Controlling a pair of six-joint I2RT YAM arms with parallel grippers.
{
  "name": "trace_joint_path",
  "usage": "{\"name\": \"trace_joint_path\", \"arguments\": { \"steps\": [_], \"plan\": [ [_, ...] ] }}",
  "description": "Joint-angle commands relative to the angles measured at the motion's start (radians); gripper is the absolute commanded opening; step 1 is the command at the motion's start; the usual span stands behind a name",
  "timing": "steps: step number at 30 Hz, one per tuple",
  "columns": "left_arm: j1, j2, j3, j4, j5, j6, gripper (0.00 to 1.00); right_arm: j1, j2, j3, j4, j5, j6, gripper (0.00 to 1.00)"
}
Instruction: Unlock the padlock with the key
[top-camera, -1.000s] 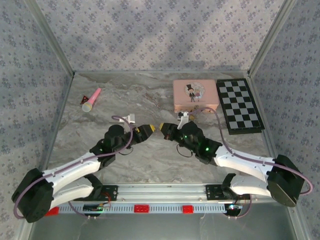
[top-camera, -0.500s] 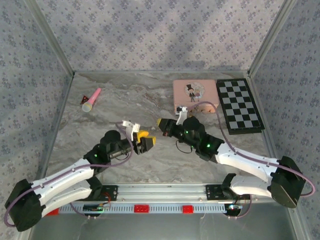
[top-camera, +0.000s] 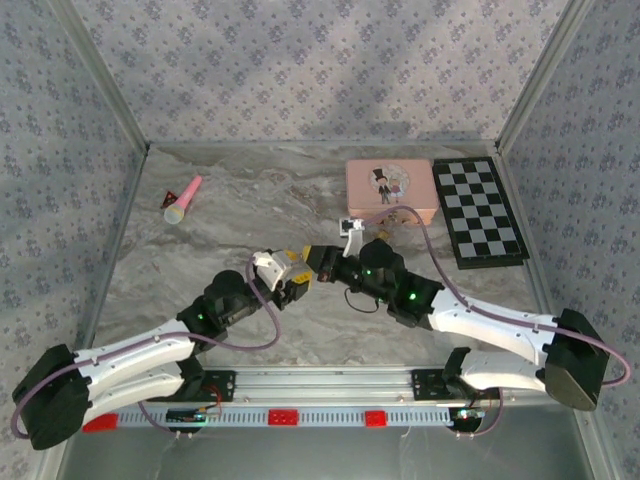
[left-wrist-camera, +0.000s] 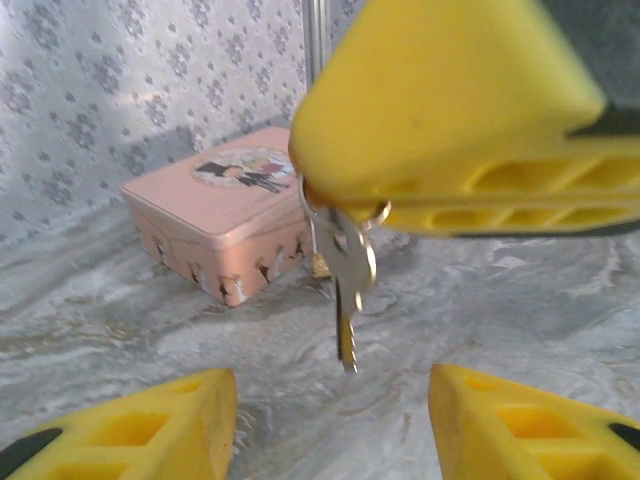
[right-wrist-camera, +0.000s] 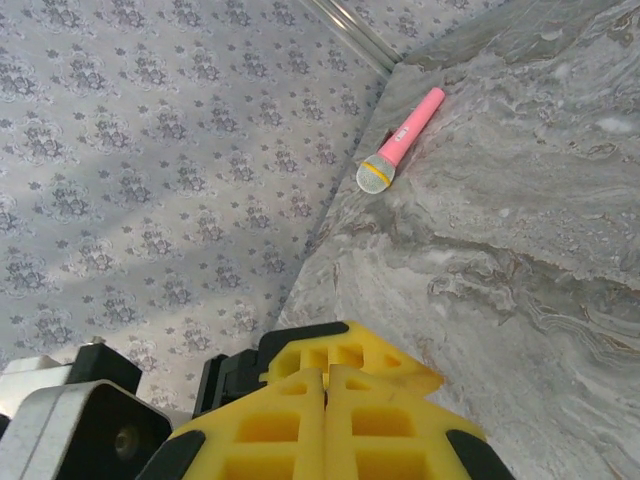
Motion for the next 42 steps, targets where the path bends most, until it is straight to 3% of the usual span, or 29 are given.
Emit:
{"name": "trace_joint_path", "arguments": {
  "steps": [1,9,26,30,33,42],
  "plan": [
    [-0.004,0.012,0.002,0.106,-0.028,0.081,0.48,0.01,0.014,0.033,0.025,0.014,0.015,0.0],
    [0.003,0.003,-0.002,0.092,0.005,0.086,0.26,0.006,0.011,0.043,0.008,0.02,0.004,0.0],
    [0.043,-0.045,-0.018,0.08,0.045,0.041,0.19,0.002,0.03,0.055,-0.007,0.015,0.011,0.0],
    [0.047,-0.052,-0.018,0.075,0.052,0.039,0.13,0.006,0.037,0.058,-0.003,0.015,0.012,0.0],
    [0.055,-0.05,-0.009,0.048,0.077,0.042,0.04,0.008,0.037,0.059,-0.004,0.017,0.013,0.0],
    [0.06,-0.053,-0.014,0.042,0.087,0.041,0.0,0.008,0.033,0.054,-0.007,0.027,0.011,0.0]
  ]
}}
